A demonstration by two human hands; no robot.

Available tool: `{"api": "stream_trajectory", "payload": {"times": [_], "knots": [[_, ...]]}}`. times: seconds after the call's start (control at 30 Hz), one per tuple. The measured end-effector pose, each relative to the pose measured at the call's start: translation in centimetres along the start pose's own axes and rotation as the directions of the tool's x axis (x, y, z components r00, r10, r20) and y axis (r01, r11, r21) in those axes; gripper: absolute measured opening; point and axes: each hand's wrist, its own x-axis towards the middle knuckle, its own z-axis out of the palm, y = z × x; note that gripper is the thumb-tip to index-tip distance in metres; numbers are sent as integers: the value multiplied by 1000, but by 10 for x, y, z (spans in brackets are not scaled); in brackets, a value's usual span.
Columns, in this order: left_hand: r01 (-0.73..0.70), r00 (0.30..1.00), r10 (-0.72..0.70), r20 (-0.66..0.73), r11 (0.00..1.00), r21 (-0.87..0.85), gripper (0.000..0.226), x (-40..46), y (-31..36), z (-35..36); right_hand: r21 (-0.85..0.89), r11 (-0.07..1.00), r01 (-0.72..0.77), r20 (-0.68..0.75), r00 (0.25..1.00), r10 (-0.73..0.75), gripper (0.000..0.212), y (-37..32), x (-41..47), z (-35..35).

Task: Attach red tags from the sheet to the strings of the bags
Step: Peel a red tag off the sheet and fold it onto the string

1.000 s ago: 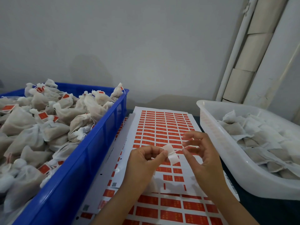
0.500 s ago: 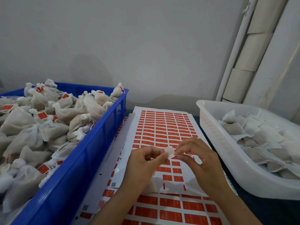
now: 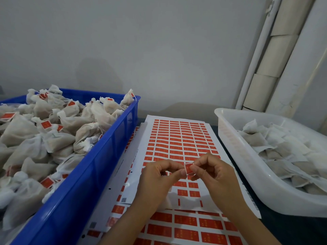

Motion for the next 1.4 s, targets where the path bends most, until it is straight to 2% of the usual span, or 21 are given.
{"api": "stream_trajectory", "payload": {"times": [0.67, 0.73, 0.83, 0.9, 1.0, 1.2, 1.3, 1.4], "knots": [[-54, 999, 54, 1, 999, -3, 16, -2, 1, 2, 21, 1000, -10, -10, 1000, 11, 9, -5, 1, -1], [-40, 999, 40, -7, 999, -27, 3, -3, 3, 2, 26, 1000, -3, -26, 1000, 4, 6, -5, 1, -1], [-27, 1000, 26, -3, 999, -29, 16, -3, 2, 3, 24, 1000, 18, -28, 999, -18, 4, -5, 0, 0], [-11, 1000, 11, 5, 1000, -13, 18, -3, 1, 4, 12, 1000, 26, -24, 999, -26, 11, -5, 0, 0], [9, 1000, -9, 13, 1000, -11, 12, -2, 1, 3, -11, 999, 31, -26, 999, -31, 17, -4, 0, 0], [30, 1000, -29, 12, 999, -42, 10, -1, 2, 1, 57, 998, -35, -77, 996, 39, 11, -3, -3, 5], [44, 999, -44, 15, 998, -53, 8, 0, 2, 0, 97, 992, -78, -130, 987, 91, 18, -5, -5, 11], [70, 997, -69, 15, 997, -44, 6, 0, 1, 0, 226, 964, -141, -150, 973, 177, 50, -1, -2, 11]]}}
